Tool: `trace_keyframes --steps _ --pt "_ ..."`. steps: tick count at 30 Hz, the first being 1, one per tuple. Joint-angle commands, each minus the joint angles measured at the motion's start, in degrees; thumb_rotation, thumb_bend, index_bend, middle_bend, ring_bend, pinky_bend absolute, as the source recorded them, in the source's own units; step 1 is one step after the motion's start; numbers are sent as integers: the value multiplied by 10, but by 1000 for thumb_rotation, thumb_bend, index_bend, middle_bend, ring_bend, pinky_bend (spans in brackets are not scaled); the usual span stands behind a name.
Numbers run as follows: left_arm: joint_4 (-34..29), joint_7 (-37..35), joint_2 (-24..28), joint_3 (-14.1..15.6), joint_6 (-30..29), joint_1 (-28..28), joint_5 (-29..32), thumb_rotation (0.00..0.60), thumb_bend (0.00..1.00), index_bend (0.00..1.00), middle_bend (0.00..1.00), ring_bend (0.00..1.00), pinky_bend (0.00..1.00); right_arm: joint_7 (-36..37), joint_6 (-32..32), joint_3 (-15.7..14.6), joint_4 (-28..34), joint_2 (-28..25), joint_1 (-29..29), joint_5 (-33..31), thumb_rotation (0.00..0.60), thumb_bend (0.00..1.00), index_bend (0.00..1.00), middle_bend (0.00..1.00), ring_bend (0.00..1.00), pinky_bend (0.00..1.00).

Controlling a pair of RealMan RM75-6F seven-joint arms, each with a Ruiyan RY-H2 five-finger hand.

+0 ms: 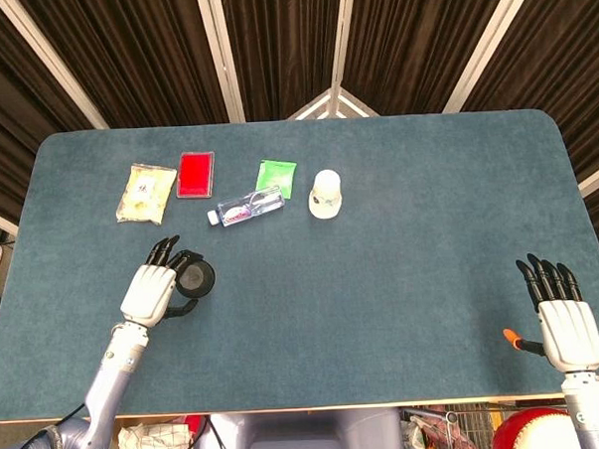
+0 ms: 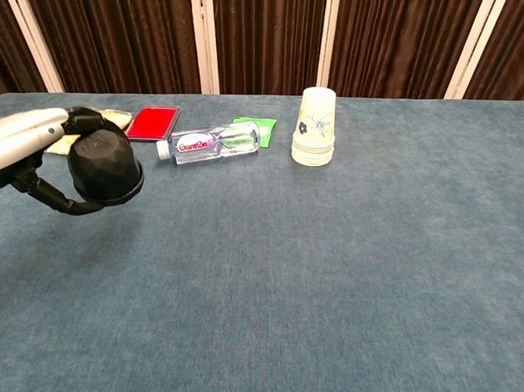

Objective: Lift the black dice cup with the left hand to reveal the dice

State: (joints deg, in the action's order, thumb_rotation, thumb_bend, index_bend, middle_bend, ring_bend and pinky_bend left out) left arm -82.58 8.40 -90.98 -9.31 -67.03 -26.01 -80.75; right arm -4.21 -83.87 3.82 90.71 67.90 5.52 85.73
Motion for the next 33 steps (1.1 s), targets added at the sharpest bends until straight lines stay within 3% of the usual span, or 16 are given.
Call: trace_keyframes --steps 1,23,33 --pt "4 1 -3 -4 9 -5 16 600 453 475 384 0 0 -2 2 1 0 2 1 -2 600 150 42 24 30 10" --pt "131 -50 -95 -5 62 -39 60 600 447 467 357 0 0 -9 -5 4 -6 3 -1 -4 600 151 42 24 31 48" --pt "146 -60 -115 -1 74 -47 66 600 350 439 283 0 0 -9 -7 5 -4 2 0 -3 600 150 42 24 30 48"
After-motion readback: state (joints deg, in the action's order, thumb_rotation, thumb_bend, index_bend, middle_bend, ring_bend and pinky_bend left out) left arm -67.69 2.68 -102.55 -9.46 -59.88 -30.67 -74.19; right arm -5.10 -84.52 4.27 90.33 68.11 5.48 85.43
